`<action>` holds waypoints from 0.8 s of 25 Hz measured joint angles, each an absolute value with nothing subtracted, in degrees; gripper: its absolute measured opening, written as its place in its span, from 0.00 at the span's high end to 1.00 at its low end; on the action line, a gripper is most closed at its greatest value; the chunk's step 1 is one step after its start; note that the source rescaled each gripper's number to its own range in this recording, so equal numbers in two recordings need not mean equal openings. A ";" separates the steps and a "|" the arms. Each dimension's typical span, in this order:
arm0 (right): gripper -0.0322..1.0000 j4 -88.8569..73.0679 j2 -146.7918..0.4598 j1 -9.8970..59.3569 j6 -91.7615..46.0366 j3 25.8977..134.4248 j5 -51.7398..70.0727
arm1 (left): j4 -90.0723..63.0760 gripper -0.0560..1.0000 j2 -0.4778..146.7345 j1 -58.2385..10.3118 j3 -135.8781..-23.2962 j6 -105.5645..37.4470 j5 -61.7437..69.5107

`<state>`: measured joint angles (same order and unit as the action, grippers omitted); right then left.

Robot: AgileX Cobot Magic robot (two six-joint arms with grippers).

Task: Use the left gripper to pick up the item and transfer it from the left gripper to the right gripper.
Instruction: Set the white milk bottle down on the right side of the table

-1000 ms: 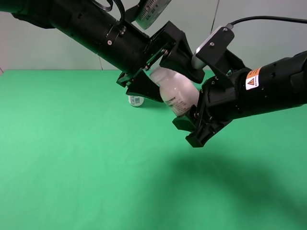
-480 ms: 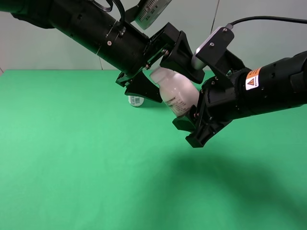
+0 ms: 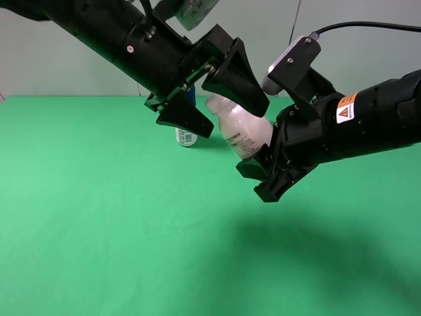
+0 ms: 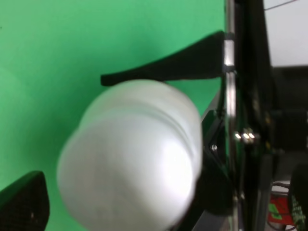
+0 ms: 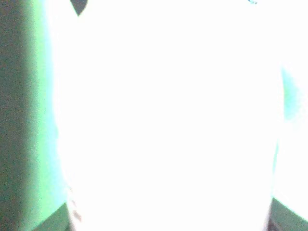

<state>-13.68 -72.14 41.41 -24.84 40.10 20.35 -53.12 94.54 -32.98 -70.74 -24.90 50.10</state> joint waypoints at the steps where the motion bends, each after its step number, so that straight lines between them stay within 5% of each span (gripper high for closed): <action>1: 0.90 -13.68 -72.14 41.41 -24.84 40.10 20.41 | -52.02 0.01 94.01 -32.98 -70.80 -24.26 50.22; 20: 0.90 -13.68 -72.14 41.41 -24.84 40.10 20.46 | -32.71 0.00 77.44 -32.98 -70.92 -13.47 51.80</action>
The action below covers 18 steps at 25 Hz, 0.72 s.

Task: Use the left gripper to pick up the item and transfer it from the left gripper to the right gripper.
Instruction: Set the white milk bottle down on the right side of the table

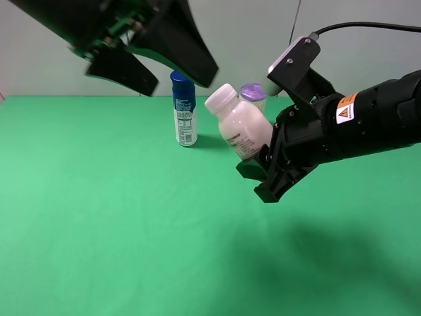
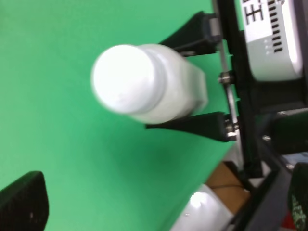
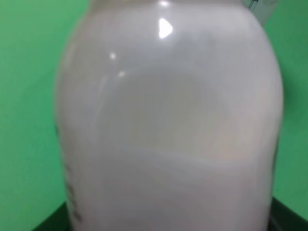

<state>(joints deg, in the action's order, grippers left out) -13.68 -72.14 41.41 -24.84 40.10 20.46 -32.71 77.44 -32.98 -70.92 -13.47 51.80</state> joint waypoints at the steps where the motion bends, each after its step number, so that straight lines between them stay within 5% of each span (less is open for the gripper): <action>1: 0.90 -13.68 -72.14 41.41 -24.84 40.10 20.46 | -30.51 0.00 75.88 -32.98 -70.92 -11.79 51.86; 18: 0.90 -13.68 -72.14 41.41 -24.67 40.10 20.46 | 0.00 0.00 50.25 -32.98 -70.92 6.32 67.64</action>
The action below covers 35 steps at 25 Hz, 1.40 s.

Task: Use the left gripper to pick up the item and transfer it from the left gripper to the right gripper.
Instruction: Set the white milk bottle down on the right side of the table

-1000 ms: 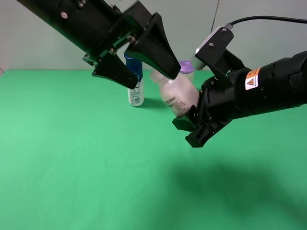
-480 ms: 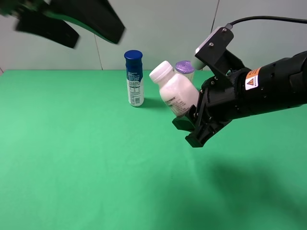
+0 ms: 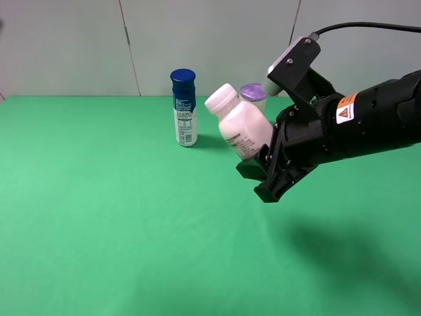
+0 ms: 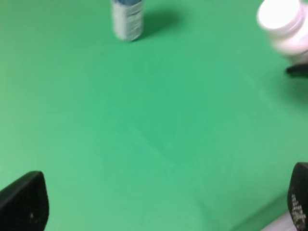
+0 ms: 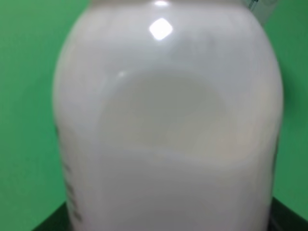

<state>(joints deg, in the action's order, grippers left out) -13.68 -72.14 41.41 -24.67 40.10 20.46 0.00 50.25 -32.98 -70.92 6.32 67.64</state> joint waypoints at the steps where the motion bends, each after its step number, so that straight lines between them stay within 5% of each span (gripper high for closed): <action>1: 0.90 -13.68 -72.14 41.41 -24.67 40.10 20.46 | 0.63 0.00 48.80 -32.98 -70.86 6.59 67.69; 8: 0.90 -13.68 -72.14 41.41 -24.15 40.10 20.46 | 3.38 0.00 38.00 -32.98 -65.75 7.76 67.64; 23: 0.90 -13.68 -72.14 41.41 -23.78 40.10 20.48 | 7.50 0.00 13.09 -32.98 -34.49 8.04 67.12; 35: 0.90 -13.68 -72.14 41.41 -20.23 40.10 20.48 | 3.40 0.01 4.55 -32.98 -28.03 7.33 61.55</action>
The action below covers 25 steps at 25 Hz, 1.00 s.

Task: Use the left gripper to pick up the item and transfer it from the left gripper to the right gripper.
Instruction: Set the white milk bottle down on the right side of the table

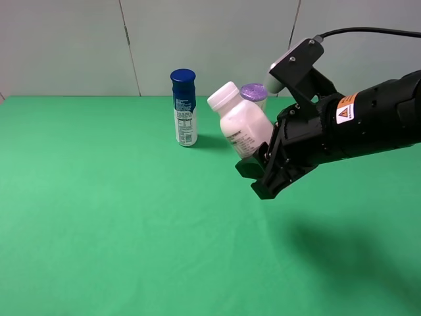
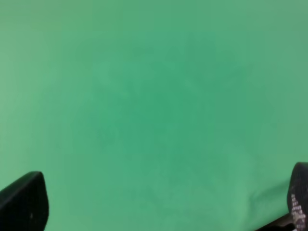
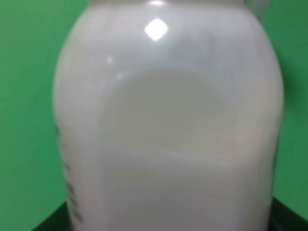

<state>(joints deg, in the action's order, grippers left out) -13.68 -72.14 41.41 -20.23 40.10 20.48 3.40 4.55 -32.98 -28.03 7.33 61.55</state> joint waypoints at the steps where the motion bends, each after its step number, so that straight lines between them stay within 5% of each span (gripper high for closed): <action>1: 0.90 -13.68 -72.14 41.41 -19.80 40.10 20.48 | 3.35 0.01 4.55 -32.98 -28.03 7.34 61.51; 19: 0.92 -12.22 -72.14 41.41 -17.03 40.10 25.69 | 3.35 0.01 4.55 -32.98 -27.96 7.12 60.99; 25: 0.92 -9.47 -72.14 40.53 -12.86 40.10 29.54 | 3.35 0.01 4.55 -25.43 -27.96 6.93 60.99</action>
<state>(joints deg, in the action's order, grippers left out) -9.47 -72.14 40.53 -12.86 40.10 29.54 3.35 4.55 -25.43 -27.96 6.93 60.99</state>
